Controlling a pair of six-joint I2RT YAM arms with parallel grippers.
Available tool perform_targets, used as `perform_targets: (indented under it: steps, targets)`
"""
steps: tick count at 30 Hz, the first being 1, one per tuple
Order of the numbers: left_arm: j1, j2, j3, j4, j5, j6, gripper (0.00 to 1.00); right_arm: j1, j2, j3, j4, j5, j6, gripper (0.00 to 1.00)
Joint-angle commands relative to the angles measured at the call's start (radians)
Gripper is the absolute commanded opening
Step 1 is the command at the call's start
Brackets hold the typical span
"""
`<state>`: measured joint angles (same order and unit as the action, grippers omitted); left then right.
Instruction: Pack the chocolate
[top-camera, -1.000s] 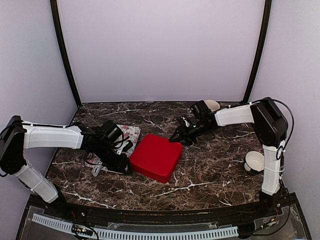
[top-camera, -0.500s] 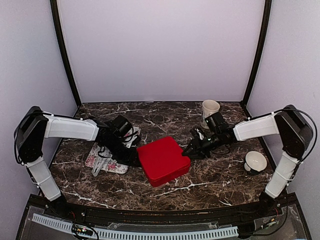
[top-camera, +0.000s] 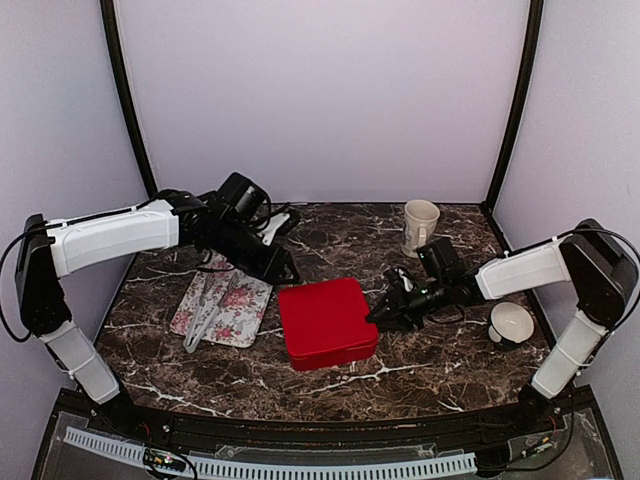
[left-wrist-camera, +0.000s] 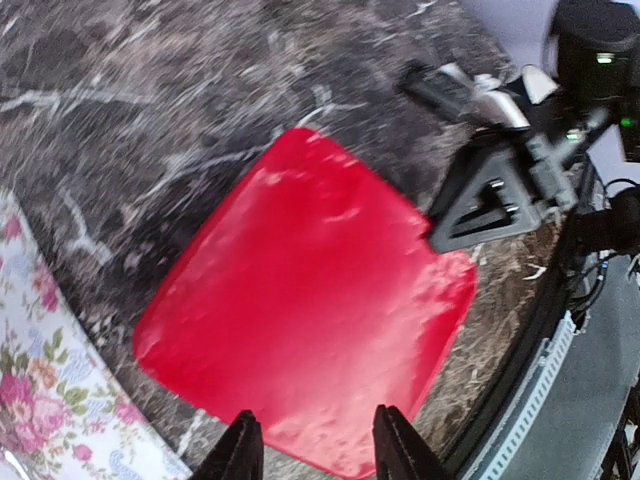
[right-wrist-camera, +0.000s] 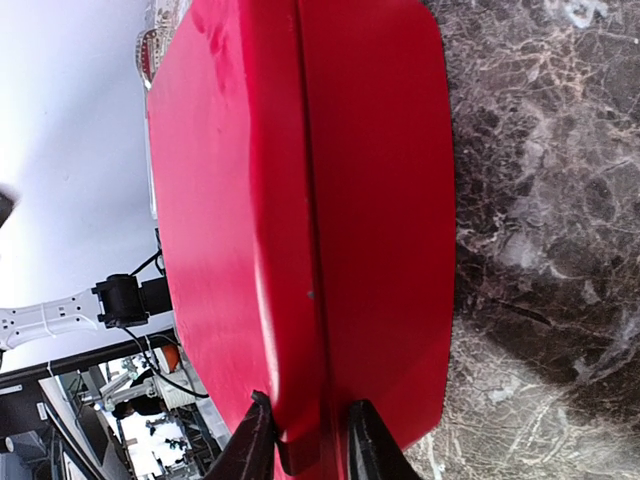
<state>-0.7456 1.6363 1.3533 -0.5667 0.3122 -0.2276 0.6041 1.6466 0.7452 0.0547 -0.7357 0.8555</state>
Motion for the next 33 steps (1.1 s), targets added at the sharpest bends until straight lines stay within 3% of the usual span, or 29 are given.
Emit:
perform_targets:
  steps: [1,12,19,24,26,28,33]
  targets:
    - [-0.12,0.021,0.117,-0.051,-0.006,0.065,0.37,0.025,0.011,-0.046,-0.021,-0.004,0.038,0.22]
    - [-0.3,0.261,0.225,0.041,0.006,0.04,0.28,0.025,0.011,-0.074,-0.021,0.007,0.041,0.21]
    - [-0.305,0.415,0.238,0.029,-0.013,0.015,0.25,0.027,0.011,-0.078,-0.023,0.004,0.039,0.19]
    - [-0.306,0.392,0.236,-0.025,-0.019,0.047,0.26,0.025,0.006,-0.069,-0.038,0.0,0.03,0.2]
    - [-0.3,0.352,0.233,-0.039,-0.037,0.044,0.35,0.026,-0.004,-0.057,-0.058,0.001,0.019,0.25]
    - [-0.266,0.301,0.221,-0.041,-0.054,0.032,0.5,0.025,-0.027,-0.035,-0.108,0.013,-0.013,0.33]
    - [-0.018,0.193,0.175,-0.017,0.011,-0.016,0.8,0.012,-0.186,-0.055,-0.229,0.046,-0.028,0.62]
